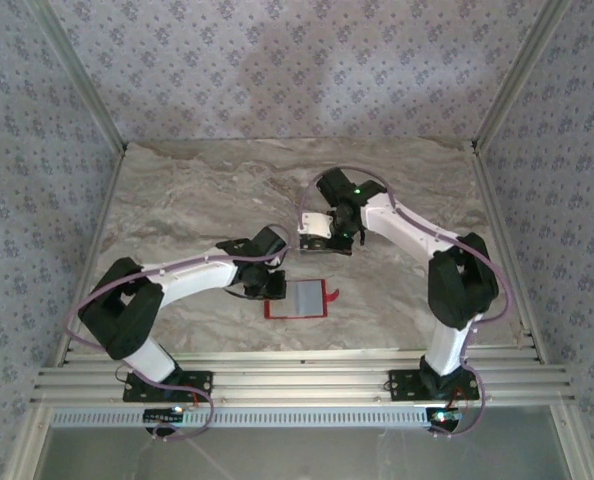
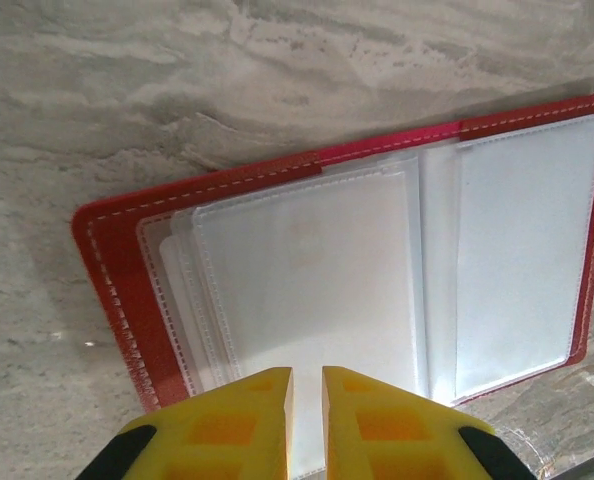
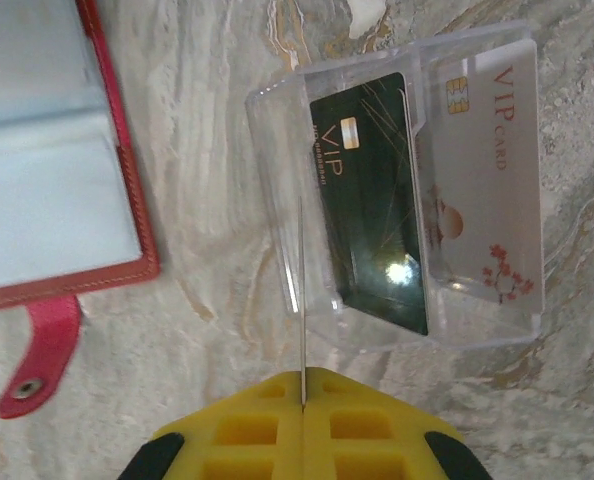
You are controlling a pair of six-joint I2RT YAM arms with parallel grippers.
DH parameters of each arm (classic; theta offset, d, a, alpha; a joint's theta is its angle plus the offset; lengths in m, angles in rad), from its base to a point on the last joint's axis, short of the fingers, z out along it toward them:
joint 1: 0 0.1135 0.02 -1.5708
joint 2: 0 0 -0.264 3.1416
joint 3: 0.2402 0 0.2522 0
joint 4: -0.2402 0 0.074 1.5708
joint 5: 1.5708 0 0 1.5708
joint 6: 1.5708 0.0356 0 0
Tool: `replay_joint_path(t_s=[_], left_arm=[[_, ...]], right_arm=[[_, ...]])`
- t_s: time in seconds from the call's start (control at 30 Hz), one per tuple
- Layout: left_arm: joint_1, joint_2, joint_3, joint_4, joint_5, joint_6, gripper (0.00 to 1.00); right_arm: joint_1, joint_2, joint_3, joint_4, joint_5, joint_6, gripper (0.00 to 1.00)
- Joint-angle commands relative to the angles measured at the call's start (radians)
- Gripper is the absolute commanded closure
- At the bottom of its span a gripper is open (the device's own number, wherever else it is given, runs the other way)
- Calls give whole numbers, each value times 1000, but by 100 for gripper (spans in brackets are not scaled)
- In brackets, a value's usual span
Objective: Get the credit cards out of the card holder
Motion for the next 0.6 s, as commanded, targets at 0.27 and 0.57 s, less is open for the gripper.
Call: replay_joint_path(t_s=[0.27, 0.57], left_arm=[[53, -85, -72, -32, -14, -5, 83], [67, -102, -95, -28, -9, -3, 83]], right_arm=[[24, 142, 197, -126, 72, -166, 100], [37, 210, 263, -149, 52, -183, 100]])
